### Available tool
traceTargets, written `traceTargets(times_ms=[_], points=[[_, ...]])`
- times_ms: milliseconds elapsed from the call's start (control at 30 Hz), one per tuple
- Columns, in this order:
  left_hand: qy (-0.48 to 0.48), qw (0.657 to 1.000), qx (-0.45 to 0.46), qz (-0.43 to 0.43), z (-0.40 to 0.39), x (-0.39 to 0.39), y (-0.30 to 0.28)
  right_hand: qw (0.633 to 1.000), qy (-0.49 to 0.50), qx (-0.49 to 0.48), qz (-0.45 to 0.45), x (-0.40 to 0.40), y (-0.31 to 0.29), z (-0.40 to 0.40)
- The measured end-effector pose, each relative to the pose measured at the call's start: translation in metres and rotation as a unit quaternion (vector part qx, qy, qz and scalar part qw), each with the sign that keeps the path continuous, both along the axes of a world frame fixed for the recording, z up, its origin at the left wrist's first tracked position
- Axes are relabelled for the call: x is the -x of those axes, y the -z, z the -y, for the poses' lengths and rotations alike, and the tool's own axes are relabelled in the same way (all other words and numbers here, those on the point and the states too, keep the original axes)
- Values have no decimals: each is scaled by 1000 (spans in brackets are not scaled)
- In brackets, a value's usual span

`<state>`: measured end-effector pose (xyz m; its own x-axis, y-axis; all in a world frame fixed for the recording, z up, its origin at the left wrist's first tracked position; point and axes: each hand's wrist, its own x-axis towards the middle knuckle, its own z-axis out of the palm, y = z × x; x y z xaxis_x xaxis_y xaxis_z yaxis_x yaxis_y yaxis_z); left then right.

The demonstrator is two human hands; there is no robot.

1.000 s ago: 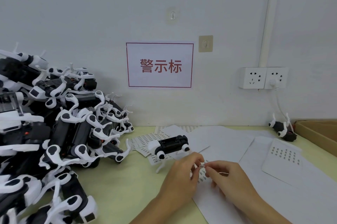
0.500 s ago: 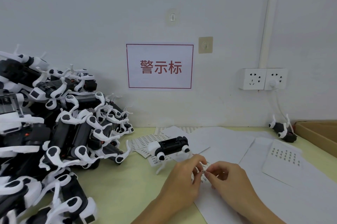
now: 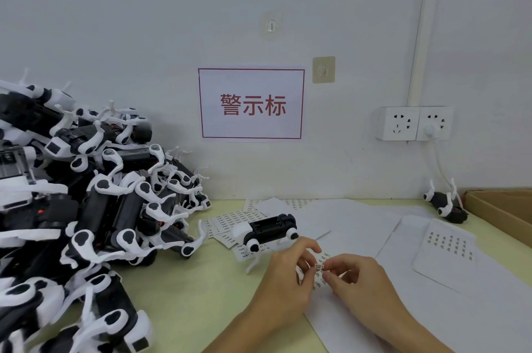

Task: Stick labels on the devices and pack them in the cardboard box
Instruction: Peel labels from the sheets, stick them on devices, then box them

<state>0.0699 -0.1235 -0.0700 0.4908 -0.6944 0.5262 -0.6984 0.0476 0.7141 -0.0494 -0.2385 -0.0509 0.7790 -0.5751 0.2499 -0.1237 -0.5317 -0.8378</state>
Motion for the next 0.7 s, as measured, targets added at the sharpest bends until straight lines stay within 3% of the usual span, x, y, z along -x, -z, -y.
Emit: traceTargets(times_ms=[700], points=[[11, 999, -5, 36, 1, 0, 4, 999, 38, 18, -3, 0, 1, -3]])
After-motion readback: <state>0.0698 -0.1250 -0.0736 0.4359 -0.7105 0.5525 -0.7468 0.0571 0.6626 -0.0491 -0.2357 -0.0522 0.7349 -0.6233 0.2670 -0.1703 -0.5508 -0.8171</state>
